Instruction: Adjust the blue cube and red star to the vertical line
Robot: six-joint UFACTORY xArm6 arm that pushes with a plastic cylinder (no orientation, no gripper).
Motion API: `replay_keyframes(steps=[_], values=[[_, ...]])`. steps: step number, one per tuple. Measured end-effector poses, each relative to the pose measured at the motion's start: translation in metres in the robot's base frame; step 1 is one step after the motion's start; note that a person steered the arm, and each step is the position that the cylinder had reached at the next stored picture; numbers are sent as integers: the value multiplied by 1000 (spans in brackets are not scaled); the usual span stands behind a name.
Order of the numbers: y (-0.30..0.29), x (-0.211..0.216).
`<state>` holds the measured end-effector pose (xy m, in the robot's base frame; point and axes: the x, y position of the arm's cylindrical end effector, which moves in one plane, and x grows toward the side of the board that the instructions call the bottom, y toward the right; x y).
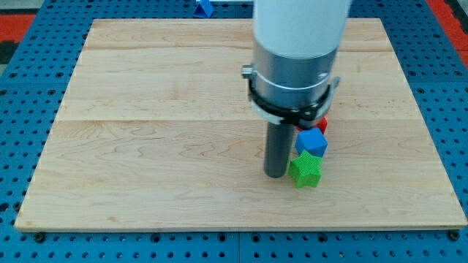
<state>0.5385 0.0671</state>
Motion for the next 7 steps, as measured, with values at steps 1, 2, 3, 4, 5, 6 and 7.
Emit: replay_keyframes(steps=[1,2,3,4,5,6,7], values=[[16,8],[3,12],[-95,11],[-155,11],[-85,20],[39,42],[147,73]])
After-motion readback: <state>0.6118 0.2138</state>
